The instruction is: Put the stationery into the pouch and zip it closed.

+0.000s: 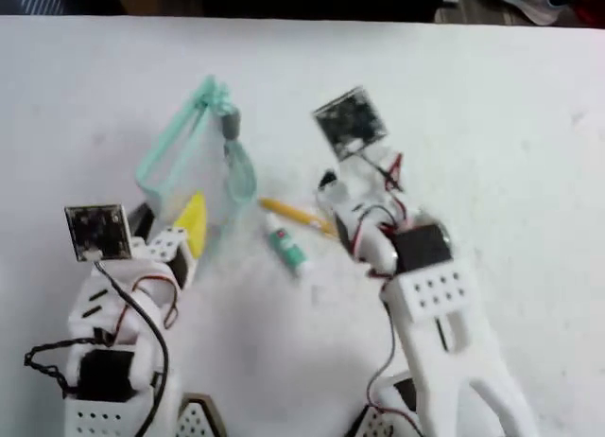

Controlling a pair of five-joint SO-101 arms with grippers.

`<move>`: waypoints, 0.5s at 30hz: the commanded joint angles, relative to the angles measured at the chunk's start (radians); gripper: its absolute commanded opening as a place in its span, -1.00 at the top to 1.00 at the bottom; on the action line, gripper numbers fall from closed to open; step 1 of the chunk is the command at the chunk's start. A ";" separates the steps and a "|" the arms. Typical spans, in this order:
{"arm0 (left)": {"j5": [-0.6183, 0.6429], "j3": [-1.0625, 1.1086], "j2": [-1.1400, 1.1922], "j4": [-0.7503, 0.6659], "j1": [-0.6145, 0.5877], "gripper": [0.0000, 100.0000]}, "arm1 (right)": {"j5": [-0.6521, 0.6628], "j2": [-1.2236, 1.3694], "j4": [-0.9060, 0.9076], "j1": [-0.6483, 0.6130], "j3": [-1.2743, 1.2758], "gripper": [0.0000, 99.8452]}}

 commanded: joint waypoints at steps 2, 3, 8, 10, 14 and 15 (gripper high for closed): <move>0.014 -0.005 -0.008 -0.035 -0.016 0.56 | 0.180 0.154 -0.033 -0.073 0.003 0.71; 0.014 -0.005 -0.008 -0.035 -0.016 0.56 | 0.224 0.194 -0.048 -0.087 0.003 0.73; 0.017 -0.008 -0.008 -0.028 -0.044 0.56 | 0.275 0.383 -0.182 -0.105 0.003 0.74; 0.041 -0.008 -0.008 -0.028 -0.050 0.56 | 0.278 0.460 -0.223 -0.108 0.003 0.73; 0.051 -0.009 -0.008 -0.029 -0.050 0.56 | 0.278 0.581 -0.300 -0.111 0.002 0.67; 0.051 -0.009 -0.008 -0.029 -0.050 0.56 | 0.278 0.601 -0.315 -0.110 -0.002 0.66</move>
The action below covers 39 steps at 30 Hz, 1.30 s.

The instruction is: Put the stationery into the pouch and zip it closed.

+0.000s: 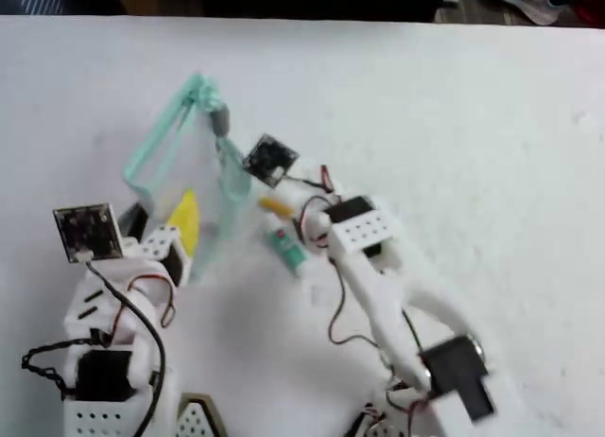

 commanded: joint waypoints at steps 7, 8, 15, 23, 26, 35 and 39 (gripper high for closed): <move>0.014 -0.009 -0.008 -0.029 -0.015 0.56 | 0.012 0.128 -0.048 -0.004 -0.068 0.66; 0.014 -0.009 -0.008 -0.029 -0.015 0.56 | 0.012 0.139 -0.048 -0.004 -0.077 0.66; 0.014 -0.009 -0.008 -0.028 -0.015 0.56 | 0.012 0.177 -0.048 0.002 -0.112 0.67; 0.014 -0.009 -0.008 -0.028 -0.015 0.56 | 0.109 0.179 -0.018 -0.004 -0.101 0.93; 0.014 -0.009 -0.008 -0.028 -0.015 0.56 | 0.117 0.177 -0.013 0.015 -0.097 0.97; 0.014 -0.008 -0.008 -0.028 -0.012 0.56 | 0.115 0.171 -0.013 0.111 -0.097 0.97; 0.014 -0.008 -0.008 -0.028 -0.012 0.56 | 0.115 0.168 -0.013 0.119 -0.087 0.97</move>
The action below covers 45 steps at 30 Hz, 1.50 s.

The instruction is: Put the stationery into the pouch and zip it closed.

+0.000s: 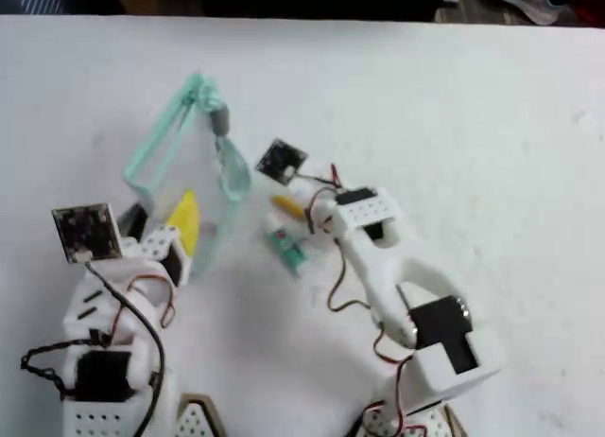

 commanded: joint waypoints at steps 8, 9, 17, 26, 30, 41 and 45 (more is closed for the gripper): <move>0.014 -0.006 -0.008 -0.029 -0.012 0.56 | 0.009 -0.035 0.007 0.031 -0.005 0.97; 0.014 -0.006 -0.008 -0.029 -0.010 0.56 | -0.003 -0.053 0.008 0.031 0.009 0.97; 0.014 -0.005 -0.008 -0.034 -0.005 0.56 | -0.158 -0.406 -0.025 0.031 0.207 0.97; 0.012 -0.005 -0.008 -0.032 0.036 0.56 | -0.333 -0.858 -0.277 0.119 0.549 0.97; -0.083 -0.002 -0.008 -0.026 0.120 0.56 | -0.359 -0.972 -0.286 0.130 0.614 0.97; -0.106 -0.002 -0.008 -0.026 0.140 0.55 | -0.488 -1.135 -0.128 0.058 0.276 0.97; -0.106 -0.002 -0.008 -0.026 0.140 0.55 | -0.488 -1.147 -0.001 -0.056 -0.025 0.97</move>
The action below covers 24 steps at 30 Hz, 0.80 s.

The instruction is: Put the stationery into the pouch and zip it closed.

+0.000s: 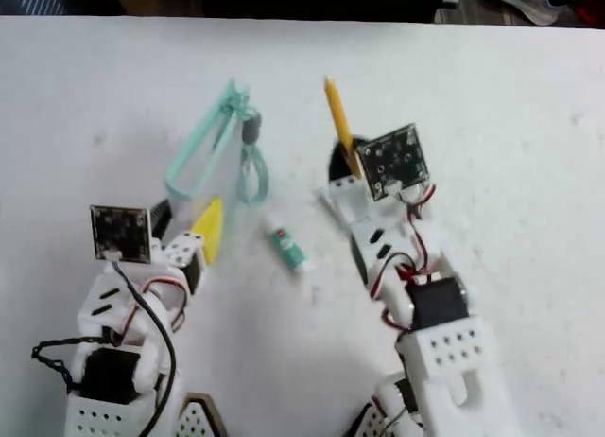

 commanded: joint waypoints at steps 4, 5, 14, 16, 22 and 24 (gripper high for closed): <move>-0.011 0.014 -0.008 -0.034 0.010 0.55 | -0.020 -0.025 0.031 -0.242 -0.423 0.97; -0.011 0.015 -0.008 -0.034 0.010 0.55 | -0.020 -0.025 -0.013 -0.288 -0.433 0.97; -0.011 0.017 -0.008 -0.034 0.012 0.55 | -0.020 0.179 -0.225 -0.406 -0.433 0.97; -0.011 0.017 -0.008 -0.034 0.012 0.55 | -0.021 0.232 -0.225 -0.420 -0.448 0.97; -0.011 0.017 -0.008 -0.034 0.012 0.55 | -0.021 0.387 -0.239 -0.447 -0.555 0.97; -0.011 0.015 -0.008 -0.034 0.012 0.55 | -0.021 0.441 -0.262 -0.447 -0.588 0.97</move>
